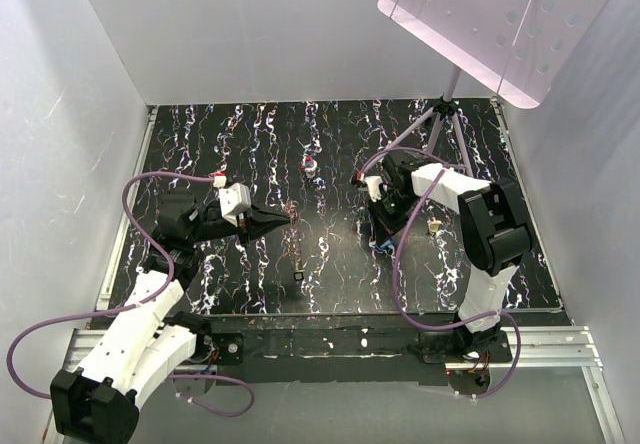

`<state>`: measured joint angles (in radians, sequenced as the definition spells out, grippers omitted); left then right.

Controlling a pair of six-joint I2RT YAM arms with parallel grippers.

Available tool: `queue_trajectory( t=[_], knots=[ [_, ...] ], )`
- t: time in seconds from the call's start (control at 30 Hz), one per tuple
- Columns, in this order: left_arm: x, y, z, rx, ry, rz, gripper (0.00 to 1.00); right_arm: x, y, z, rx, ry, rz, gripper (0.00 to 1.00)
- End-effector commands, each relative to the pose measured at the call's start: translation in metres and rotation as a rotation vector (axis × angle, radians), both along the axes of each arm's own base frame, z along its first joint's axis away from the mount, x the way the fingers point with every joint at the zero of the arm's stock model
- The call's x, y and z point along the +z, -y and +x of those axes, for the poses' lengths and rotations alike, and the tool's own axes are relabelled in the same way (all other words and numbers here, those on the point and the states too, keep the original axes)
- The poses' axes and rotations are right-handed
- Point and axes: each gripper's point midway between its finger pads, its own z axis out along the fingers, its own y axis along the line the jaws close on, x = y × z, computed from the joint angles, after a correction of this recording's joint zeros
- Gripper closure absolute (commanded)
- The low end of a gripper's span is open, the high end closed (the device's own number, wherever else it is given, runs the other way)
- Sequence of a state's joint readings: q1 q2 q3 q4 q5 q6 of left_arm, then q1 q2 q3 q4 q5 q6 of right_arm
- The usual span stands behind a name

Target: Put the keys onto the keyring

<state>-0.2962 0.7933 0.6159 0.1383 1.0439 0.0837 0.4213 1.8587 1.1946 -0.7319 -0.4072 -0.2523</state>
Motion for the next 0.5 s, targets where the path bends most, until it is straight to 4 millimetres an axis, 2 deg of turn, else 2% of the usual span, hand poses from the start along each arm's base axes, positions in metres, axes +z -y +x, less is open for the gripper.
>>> queue_trajectory(
  t=[0.0, 0.1, 0.2, 0.37, 0.47],
  knots=[
    [0.014, -0.001, -0.004, -0.016, 0.063, -0.027, 1.0, 0.037, -0.007, 0.002, 0.095, 0.071, 0.072, 0.99],
    [0.022, -0.002, -0.007, -0.025, 0.089, -0.057, 1.0, 0.078, -0.016, 0.004, 0.209, 0.141, 0.162, 0.99],
    [0.04, -0.002, -0.007, -0.025, 0.14, -0.074, 1.0, 0.13, -0.024, -0.003, 0.358, 0.228, 0.275, 0.99],
    [0.069, -0.002, -0.01, -0.049, 0.251, -0.061, 1.0, 0.231, -0.041, -0.004, 0.527, 0.482, 0.457, 0.99],
    [0.078, 0.0, -0.012, -0.088, 0.284, -0.049, 1.0, 0.284, -0.055, -0.019, 0.647, 0.644, 0.593, 0.99]
  ],
)
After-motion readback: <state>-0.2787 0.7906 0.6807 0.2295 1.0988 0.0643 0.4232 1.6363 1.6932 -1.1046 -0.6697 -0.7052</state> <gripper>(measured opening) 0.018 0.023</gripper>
